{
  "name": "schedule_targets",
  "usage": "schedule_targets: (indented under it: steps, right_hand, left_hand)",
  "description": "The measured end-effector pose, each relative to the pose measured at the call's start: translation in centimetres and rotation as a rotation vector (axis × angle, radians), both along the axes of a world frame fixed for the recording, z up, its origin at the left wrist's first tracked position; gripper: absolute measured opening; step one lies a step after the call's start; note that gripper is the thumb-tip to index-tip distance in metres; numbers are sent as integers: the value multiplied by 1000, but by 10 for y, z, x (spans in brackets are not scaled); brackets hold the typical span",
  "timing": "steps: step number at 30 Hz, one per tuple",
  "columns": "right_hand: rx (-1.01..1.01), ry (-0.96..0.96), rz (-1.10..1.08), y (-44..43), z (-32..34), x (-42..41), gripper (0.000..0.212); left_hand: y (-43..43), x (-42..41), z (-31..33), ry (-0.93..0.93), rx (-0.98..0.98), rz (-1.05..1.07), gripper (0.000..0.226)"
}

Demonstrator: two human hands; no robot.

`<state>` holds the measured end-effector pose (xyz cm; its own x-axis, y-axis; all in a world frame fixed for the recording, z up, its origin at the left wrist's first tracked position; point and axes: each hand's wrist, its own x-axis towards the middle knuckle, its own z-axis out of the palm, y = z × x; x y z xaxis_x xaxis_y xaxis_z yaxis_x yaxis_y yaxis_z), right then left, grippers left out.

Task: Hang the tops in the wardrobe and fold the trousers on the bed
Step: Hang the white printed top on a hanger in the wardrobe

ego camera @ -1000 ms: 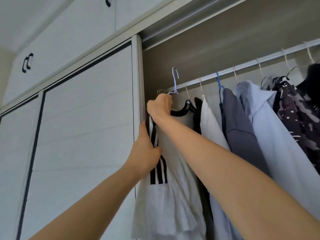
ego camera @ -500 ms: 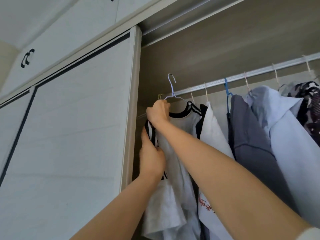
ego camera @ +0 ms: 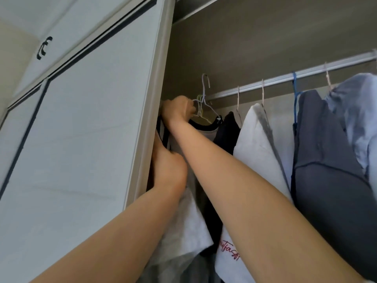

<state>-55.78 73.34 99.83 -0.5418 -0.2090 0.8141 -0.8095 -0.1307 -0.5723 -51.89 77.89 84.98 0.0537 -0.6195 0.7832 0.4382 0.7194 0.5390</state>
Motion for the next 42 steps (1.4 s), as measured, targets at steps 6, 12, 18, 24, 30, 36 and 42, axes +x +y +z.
schedule_targets:
  steps: [6, 12, 18, 24, 30, 36, 42]
  right_hand:
    - [34, 51, -128, 7, 27, -25, 54]
    - [132, 206, -292, 7, 32, -51, 47]
    - [281, 273, -474, 6, 17, -69, 36]
    - [345, 299, -423, -4, -1, -76, 34]
    - [392, 24, -82, -8, -23, -74, 36]
    - [366, 63, -238, 6, -18, -67, 36]
    - [294, 244, -439, 11, 8, -57, 31]
  left_hand:
    - [-1, -4, -1, -121, 102, -131, 55]
    - [-10, -7, -5, -183, 187, -131, 37]
    - [-15, -8, -8, -206, 232, -76, 38]
    - [-13, -6, -13, -212, 285, -73, 37]
    - [-7, 0, -15, -233, 252, -72, 32]
    - [-4, 4, -14, -253, 218, -51, 31]
    - [2, 6, -13, -213, 232, -96, 31]
